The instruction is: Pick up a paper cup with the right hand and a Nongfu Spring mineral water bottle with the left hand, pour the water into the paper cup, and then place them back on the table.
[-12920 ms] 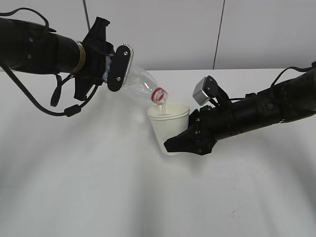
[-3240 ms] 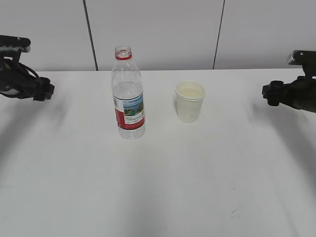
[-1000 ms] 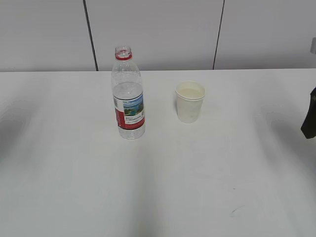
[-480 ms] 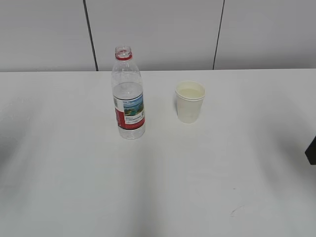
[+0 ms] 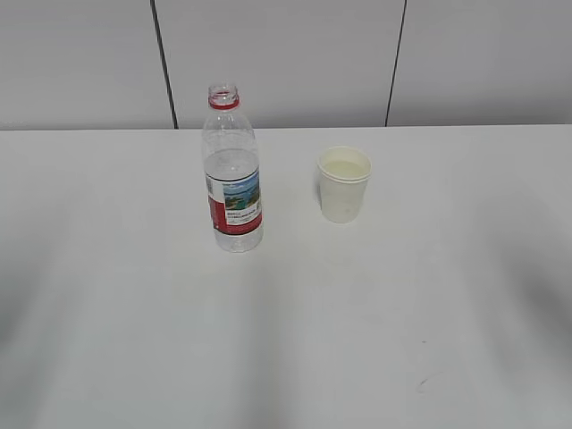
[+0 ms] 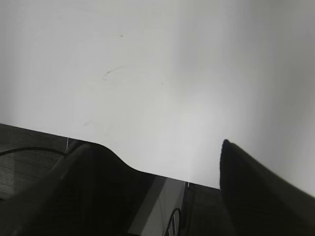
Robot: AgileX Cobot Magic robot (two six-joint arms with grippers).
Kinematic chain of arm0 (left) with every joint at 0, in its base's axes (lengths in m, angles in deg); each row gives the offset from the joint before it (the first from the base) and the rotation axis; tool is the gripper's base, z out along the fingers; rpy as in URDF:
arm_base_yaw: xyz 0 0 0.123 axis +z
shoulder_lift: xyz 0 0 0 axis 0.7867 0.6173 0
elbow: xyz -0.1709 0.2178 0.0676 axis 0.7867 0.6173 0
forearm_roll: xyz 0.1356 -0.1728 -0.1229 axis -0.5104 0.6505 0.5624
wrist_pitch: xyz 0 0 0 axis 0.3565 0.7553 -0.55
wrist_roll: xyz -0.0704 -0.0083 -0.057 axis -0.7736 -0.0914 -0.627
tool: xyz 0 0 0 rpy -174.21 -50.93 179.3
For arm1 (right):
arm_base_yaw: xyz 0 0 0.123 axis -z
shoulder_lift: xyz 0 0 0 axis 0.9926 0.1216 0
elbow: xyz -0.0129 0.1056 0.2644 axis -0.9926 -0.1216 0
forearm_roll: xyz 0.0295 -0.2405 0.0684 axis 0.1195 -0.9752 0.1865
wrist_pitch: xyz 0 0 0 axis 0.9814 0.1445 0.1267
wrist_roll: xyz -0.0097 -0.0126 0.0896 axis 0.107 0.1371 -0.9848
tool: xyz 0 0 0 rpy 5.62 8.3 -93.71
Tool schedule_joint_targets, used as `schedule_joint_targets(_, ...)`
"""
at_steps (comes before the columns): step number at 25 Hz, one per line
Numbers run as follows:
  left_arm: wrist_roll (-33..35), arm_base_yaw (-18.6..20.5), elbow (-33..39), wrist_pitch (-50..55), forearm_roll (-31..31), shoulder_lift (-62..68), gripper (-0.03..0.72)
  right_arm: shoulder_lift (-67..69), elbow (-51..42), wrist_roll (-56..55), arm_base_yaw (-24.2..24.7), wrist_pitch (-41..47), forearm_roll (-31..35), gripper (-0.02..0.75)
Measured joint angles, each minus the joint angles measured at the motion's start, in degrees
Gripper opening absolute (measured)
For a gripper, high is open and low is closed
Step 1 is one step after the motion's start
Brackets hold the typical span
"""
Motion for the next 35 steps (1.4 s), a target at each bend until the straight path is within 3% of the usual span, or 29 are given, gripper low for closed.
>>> schedule_joint_targets(11, 0.0, -0.5, 3.49, 2.59, 0.0, -9.58, 0.54, -10.17, -6.05, 0.84, 0.0, 0.41, 0.04, 0.585)
schedule_joint_targets(35, 0.0, -0.5, 3.49, 3.94, 0.0, -33.07, 0.51, -37.7, -23.39, 3.29, 0.0, -5.46, -2.58, 0.584)
